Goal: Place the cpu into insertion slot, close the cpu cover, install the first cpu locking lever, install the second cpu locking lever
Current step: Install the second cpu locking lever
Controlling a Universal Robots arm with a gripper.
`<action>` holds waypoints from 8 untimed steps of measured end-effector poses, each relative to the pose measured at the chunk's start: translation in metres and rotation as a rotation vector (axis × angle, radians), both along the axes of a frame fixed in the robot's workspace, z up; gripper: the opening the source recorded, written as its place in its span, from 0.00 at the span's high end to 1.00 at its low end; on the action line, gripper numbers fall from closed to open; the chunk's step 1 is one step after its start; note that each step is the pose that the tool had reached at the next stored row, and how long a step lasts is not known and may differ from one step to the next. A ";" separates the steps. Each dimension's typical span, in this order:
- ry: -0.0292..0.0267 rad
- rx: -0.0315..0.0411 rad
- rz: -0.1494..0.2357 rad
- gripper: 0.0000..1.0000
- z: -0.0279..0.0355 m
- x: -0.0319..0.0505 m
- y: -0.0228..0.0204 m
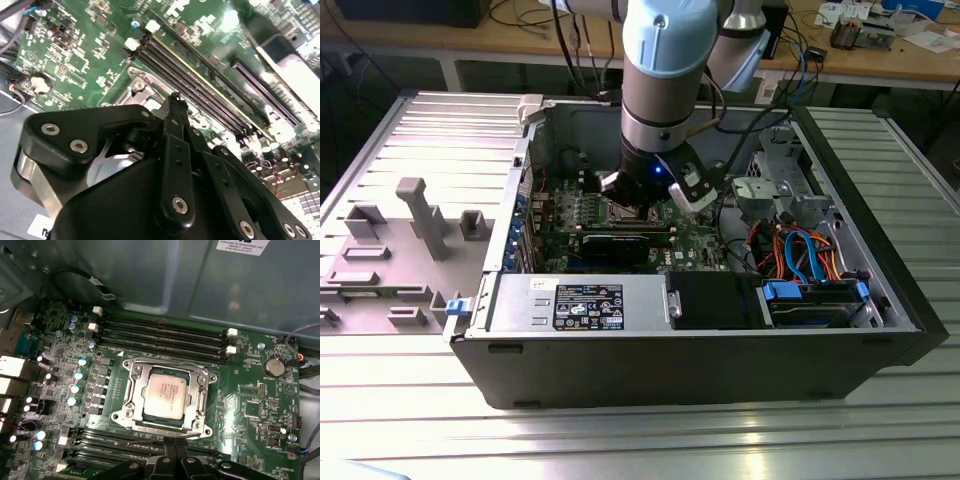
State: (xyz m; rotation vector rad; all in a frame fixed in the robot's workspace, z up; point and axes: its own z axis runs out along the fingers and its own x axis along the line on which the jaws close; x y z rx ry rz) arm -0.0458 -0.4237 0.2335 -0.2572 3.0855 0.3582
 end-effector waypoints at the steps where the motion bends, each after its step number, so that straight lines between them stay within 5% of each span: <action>1: -0.0002 0.0002 0.000 0.89 -0.0002 -0.0021 0.0001; 8: -0.0006 0.0002 0.000 0.89 -0.0024 -0.0193 0.0000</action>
